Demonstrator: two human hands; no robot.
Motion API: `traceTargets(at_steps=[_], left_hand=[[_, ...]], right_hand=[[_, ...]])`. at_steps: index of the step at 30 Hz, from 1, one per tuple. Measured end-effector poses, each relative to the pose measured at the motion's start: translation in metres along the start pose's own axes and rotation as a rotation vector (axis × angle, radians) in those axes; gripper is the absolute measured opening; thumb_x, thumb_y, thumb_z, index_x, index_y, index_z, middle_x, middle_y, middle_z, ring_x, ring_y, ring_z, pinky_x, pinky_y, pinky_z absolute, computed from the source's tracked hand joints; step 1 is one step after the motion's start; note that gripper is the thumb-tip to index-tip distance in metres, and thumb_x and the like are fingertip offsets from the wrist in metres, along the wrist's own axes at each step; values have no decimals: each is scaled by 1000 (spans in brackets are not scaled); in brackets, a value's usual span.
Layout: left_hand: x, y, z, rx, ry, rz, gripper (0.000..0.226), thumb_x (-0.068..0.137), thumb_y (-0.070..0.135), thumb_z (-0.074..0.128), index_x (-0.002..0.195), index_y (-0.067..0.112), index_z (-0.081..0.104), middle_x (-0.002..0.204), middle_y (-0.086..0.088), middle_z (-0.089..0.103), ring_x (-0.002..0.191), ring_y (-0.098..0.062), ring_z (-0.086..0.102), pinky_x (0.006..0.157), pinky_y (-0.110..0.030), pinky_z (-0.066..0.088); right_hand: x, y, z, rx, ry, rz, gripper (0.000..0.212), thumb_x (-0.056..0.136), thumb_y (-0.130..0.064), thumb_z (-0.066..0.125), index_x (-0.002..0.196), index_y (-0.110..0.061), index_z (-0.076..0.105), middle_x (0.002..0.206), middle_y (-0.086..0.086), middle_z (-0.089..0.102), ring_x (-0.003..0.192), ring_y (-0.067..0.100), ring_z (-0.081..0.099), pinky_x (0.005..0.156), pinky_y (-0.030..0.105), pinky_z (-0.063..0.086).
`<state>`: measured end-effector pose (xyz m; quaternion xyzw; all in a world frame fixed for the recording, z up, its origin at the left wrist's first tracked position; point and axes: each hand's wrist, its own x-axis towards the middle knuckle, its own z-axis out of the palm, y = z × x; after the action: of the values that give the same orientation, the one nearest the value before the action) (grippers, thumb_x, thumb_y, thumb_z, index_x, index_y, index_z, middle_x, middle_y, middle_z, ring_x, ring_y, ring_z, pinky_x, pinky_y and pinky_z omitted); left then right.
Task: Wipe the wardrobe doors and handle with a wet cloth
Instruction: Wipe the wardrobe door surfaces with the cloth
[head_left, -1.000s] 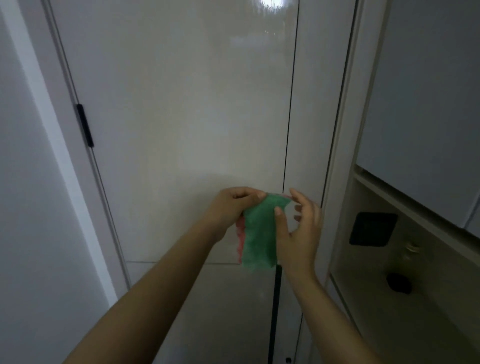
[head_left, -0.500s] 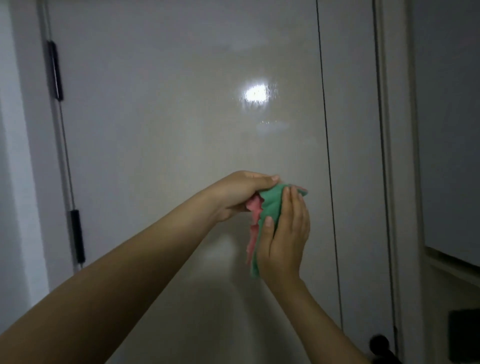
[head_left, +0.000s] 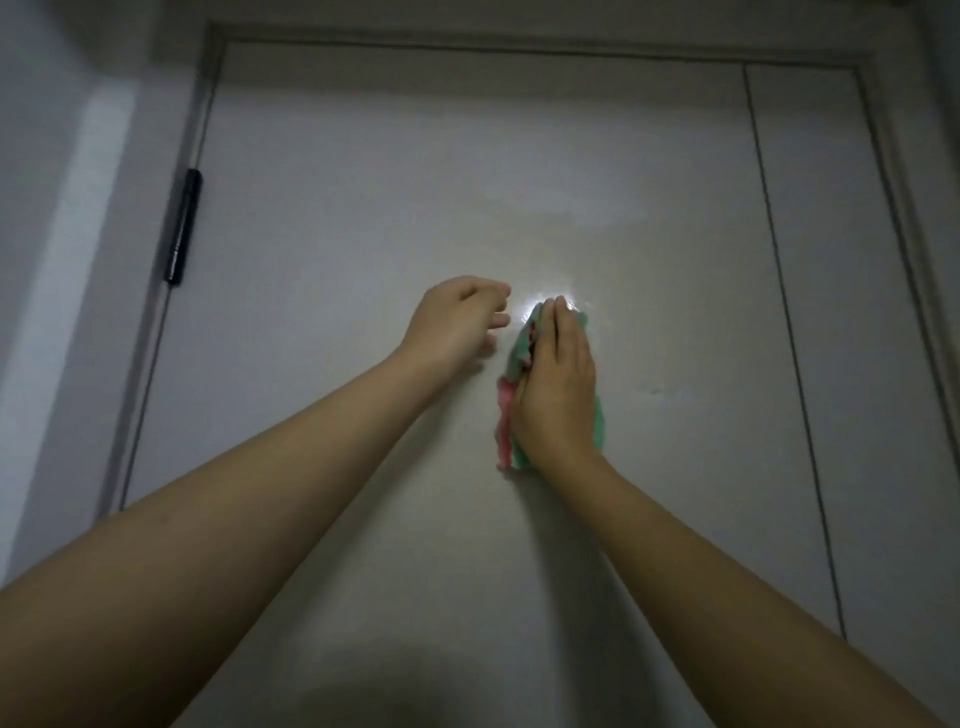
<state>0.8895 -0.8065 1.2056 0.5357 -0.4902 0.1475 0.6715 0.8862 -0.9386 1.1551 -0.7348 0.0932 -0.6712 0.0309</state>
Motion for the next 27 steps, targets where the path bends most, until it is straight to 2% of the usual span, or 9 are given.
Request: traceTargets(at_steps=[4, 7, 10, 14, 17, 20, 22, 25, 27], left_hand=[[14, -16, -58, 321, 258, 238, 19, 93, 17, 48, 90, 19, 67, 94, 7, 63, 91, -15, 61, 78, -28, 49], [21, -38, -101, 549, 372, 224, 20, 93, 20, 47, 98, 17, 67, 101, 5, 61, 89, -13, 57, 67, -20, 39], [32, -57, -135, 711, 449, 253, 22, 90, 21, 50, 107, 21, 64, 115, -1, 58, 104, -21, 55, 87, -35, 43], [51, -68, -170, 883, 532, 321, 40, 90, 26, 43, 125, 12, 57, 132, -6, 52, 123, -26, 43, 105, -40, 27], [67, -80, -192, 921, 542, 372, 61, 82, 32, 32, 136, 7, 48, 143, -12, 43, 133, -29, 35, 112, -46, 23], [80, -102, -209, 970, 561, 487, 57, 86, 28, 35, 137, 7, 49, 143, -13, 44, 133, -29, 36, 112, -47, 21], [84, -105, -220, 951, 560, 568, 52, 88, 28, 36, 133, 8, 55, 138, -12, 51, 128, -29, 44, 110, -45, 25], [89, -103, -240, 1029, 495, 714, 51, 89, 30, 33, 123, 8, 64, 125, -12, 62, 113, -28, 58, 103, -42, 36], [93, -105, -250, 998, 451, 783, 50, 90, 28, 33, 122, 7, 65, 125, -10, 63, 112, -24, 58, 102, -35, 35]], right_hand=[[-2, -7, 22, -239, -79, -301, 70, 90, -46, -3, 151, -11, -6, 157, 5, -13, 147, 20, -10, 113, 26, -16], [40, 1, 20, -312, -44, -435, 73, 93, -55, 6, 152, -12, 9, 159, 5, 1, 147, 18, 0, 115, 25, -13], [115, -12, 17, -362, 35, -342, 66, 97, -49, 12, 152, -13, 12, 160, 8, 9, 148, 20, 4, 116, 27, -9], [167, -84, 57, -345, 92, -218, 60, 102, -43, 14, 152, -10, 10, 160, 11, 7, 148, 24, 3, 118, 36, -4], [136, -125, 87, -337, -4, -533, 60, 101, -44, 9, 153, -14, 9, 160, 4, 5, 148, 19, 0, 119, 34, -5], [121, -100, 76, -360, -81, -756, 65, 94, -49, 5, 152, -21, 13, 160, -1, 9, 147, 14, 3, 118, 29, -6], [147, -81, 62, -391, -1, -660, 63, 95, -47, 10, 152, -20, 17, 159, 1, 14, 147, 15, 8, 119, 29, -2], [201, -91, 59, -421, 86, -307, 58, 102, -43, 14, 153, -15, 13, 160, 6, 9, 148, 21, 5, 120, 35, -1], [205, -133, 82, -434, 117, -295, 59, 101, -39, 10, 152, -9, 12, 160, 10, 9, 147, 26, 5, 120, 40, 0]])
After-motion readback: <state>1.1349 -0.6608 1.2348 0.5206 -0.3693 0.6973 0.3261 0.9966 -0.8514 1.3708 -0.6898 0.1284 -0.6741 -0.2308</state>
